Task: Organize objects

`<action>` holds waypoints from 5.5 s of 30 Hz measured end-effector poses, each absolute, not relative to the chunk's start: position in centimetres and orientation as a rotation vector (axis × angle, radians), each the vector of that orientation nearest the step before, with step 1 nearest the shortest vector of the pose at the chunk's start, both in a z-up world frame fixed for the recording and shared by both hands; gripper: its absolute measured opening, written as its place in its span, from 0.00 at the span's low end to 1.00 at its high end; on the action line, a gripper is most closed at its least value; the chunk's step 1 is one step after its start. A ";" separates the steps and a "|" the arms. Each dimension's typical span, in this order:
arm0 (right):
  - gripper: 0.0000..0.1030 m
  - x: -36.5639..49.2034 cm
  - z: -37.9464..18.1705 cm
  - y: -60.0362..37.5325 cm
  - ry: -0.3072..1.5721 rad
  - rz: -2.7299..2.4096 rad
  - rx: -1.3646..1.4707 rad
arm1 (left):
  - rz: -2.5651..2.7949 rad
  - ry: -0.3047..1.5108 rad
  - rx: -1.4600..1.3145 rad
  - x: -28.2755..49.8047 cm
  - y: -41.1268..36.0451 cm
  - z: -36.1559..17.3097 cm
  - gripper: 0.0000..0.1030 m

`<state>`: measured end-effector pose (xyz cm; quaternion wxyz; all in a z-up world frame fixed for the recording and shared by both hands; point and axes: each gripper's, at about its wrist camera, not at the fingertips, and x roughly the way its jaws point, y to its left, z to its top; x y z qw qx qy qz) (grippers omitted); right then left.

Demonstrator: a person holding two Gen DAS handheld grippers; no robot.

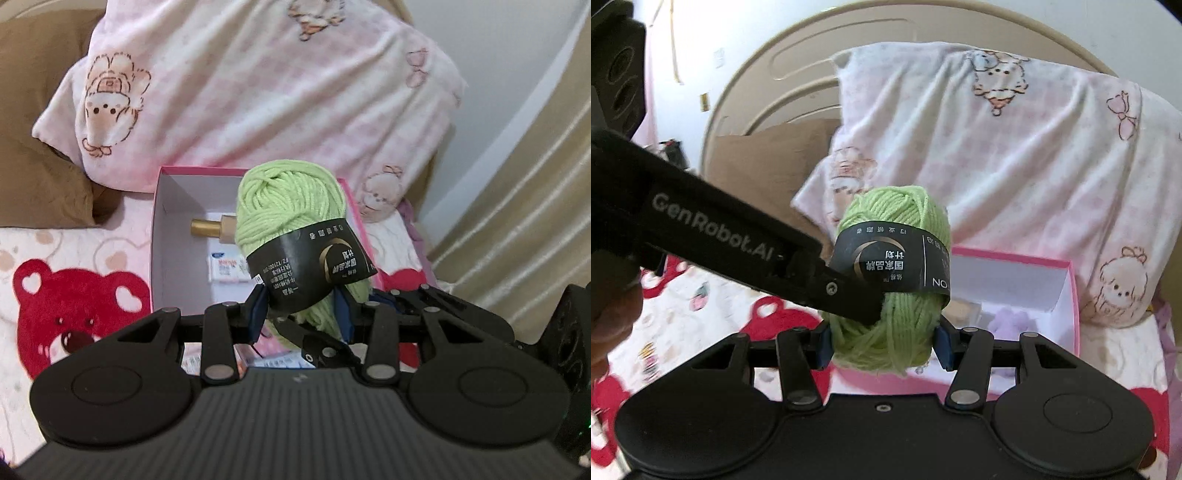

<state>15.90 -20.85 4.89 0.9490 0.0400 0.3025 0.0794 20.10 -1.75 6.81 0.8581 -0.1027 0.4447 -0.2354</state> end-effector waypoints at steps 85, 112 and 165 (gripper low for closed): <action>0.75 5.9 7.0 -29.1 0.859 0.334 0.041 | -0.513 1.046 -0.071 12.4 -4.1 0.6 0.65; 0.57 10.3 -9.3 -32.9 0.919 0.288 0.060 | -0.378 1.236 -0.244 14.8 -7.1 -13.3 0.39; 0.48 10.0 -9.7 -34.7 0.993 0.252 0.175 | -0.391 1.109 -0.359 12.6 -8.2 -14.9 0.27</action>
